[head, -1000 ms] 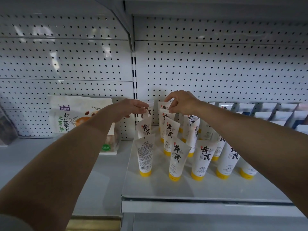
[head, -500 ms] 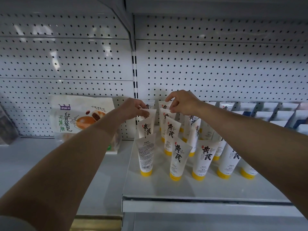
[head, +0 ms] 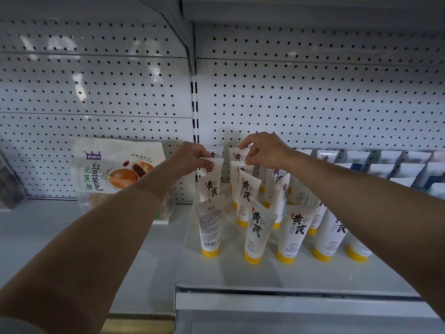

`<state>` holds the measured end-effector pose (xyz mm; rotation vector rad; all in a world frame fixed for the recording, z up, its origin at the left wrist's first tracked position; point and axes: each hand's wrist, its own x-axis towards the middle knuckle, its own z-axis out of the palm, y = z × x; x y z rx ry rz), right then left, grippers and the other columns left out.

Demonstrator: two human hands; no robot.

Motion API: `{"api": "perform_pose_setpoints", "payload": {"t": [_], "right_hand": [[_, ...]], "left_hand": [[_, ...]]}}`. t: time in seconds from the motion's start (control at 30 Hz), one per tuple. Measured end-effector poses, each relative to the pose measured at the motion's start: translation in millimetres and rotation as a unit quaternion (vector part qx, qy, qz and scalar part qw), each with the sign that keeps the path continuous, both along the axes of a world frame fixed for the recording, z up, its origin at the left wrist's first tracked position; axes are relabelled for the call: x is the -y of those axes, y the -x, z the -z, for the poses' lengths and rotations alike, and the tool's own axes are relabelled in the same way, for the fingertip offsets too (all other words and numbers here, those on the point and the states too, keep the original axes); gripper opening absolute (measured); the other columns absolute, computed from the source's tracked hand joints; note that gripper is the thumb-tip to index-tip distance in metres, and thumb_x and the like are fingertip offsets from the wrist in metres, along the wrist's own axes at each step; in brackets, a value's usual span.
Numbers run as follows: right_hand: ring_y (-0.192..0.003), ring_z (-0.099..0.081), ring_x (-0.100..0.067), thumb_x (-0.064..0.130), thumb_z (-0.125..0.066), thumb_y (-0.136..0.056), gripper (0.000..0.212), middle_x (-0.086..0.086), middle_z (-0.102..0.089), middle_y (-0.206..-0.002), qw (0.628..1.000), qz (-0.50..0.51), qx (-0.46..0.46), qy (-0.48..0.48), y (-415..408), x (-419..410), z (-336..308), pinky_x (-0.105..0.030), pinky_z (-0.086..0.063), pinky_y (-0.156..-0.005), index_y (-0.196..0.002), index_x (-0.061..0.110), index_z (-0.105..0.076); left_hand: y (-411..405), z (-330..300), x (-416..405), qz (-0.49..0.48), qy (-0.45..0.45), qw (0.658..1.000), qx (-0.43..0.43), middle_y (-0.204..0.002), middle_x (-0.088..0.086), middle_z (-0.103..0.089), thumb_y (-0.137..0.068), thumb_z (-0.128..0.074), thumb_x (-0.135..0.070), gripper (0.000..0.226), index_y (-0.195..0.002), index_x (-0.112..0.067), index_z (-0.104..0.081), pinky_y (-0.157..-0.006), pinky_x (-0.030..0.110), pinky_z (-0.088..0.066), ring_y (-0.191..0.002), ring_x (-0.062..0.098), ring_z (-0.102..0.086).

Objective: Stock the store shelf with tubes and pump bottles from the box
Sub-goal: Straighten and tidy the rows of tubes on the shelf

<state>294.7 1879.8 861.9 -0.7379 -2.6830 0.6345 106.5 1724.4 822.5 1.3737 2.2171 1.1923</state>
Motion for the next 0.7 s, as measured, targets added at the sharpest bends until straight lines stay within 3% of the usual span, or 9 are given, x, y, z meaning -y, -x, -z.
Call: {"api": "perform_pose_setpoints", "payload": {"t": [0.13, 0.3, 0.47, 0.7], "right_hand": [[-0.093, -0.067, -0.010, 0.011, -0.078, -0.082, 0.041, 0.009, -0.072, -0.084, 1.000, 0.002, 0.001, -0.007, 1.2, 2.5, 0.4, -0.034, -0.054, -0.090, -0.119, 0.024, -0.067], [-0.087, -0.066, -0.007, 0.011, -0.078, -0.081, 0.043, 0.009, -0.073, -0.086, 1.000, 0.002, 0.000, -0.004, 1.2, 2.9, -0.7, -0.030, -0.055, -0.082, -0.119, 0.025, -0.066], [-0.091, -0.067, -0.009, 0.013, -0.078, -0.081, 0.043, 0.008, -0.074, -0.089, 1.000, 0.002, 0.000, 0.005, 0.8, 3.3, -0.4, -0.033, -0.055, -0.086, -0.120, 0.026, -0.066], [-0.101, -0.067, -0.011, 0.018, -0.080, -0.082, 0.038, 0.005, -0.074, -0.091, 0.999, 0.007, -0.040, 0.028, -12.3, 2.8, -5.8, -0.026, -0.050, -0.083, -0.115, 0.028, -0.066]], "left_hand": [[0.7, -0.5, 1.6, -0.005, 0.012, 1.000, 0.007, -0.072, -0.007, -0.069, -0.080, -0.080, -0.013, 0.016, -0.093, -0.008, -0.073, -0.054, 0.016, -0.041, -0.060, 0.004, -0.057], [1.0, 0.8, 3.1, -0.005, 0.010, 1.000, 0.020, -0.076, -0.004, -0.071, -0.079, -0.080, -0.014, 0.020, -0.096, -0.006, -0.073, -0.063, 0.024, -0.046, -0.069, 0.012, -0.062], [-2.8, -0.9, 6.1, -0.006, 0.010, 1.000, 0.026, -0.078, -0.008, -0.070, -0.080, -0.079, -0.015, 0.023, -0.100, -0.006, -0.074, -0.063, 0.020, -0.046, -0.070, 0.006, -0.065], [-6.0, -5.6, 18.9, -0.030, -0.066, 0.996, 0.056, -0.100, 0.002, -0.074, -0.078, -0.082, -0.032, 0.035, -0.104, -0.012, -0.072, -0.084, 0.025, -0.052, -0.095, 0.013, -0.068]]}}
